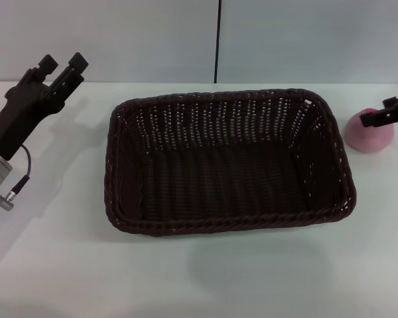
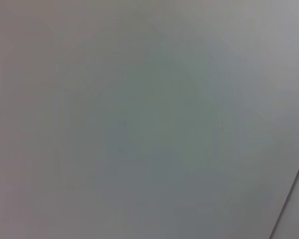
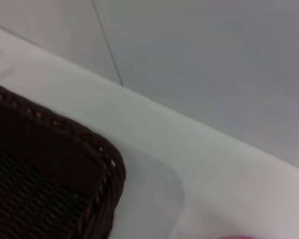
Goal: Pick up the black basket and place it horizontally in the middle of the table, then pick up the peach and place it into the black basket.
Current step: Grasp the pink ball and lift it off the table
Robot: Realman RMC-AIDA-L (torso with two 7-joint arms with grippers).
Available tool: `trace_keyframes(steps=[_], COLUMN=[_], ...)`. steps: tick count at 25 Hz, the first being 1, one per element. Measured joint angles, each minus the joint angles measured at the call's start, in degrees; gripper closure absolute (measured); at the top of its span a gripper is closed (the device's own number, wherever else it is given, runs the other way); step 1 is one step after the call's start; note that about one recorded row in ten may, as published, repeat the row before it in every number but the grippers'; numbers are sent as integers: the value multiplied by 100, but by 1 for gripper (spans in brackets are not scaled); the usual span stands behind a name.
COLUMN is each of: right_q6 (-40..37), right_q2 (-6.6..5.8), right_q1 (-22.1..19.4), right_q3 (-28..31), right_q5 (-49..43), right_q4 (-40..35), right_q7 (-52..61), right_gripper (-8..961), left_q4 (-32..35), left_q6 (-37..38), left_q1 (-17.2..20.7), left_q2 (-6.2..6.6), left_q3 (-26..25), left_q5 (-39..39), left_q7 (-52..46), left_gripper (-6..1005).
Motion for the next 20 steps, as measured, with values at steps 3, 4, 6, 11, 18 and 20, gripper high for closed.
trace_keyframes(steps=[3,4,6,11,18,20], right_q6=[173,323,395,603,673,678], right_q2=[4,10,10,-7,-4,-5], right_q1=[84,149,185,262,252,238], right_q3=[-29,-68,-89,-102,-108,-94], right_q5=[-144,-269,-322,-412,-424,-425], right_q4=[210,365,446,669,687,688], right_q7=[1,1,2,3,-6,-16], right_gripper=[275,275,276,287,492,539], left_q4=[-3,-4,-7,-48,-73,-74], left_q6=[31,53,82,98,100,98], left_q1=[9,17,22,7,-19,-23], left_q2=[0,0,0,0,0,0], left_q3=[-2,-4,-5,-8,-15,-14], left_q5=[-1,-1,-1,-2,-16,-33], left_q7=[-9,-10,-14,-21,-24,-23], left_gripper=[203,203,203,203,203,203])
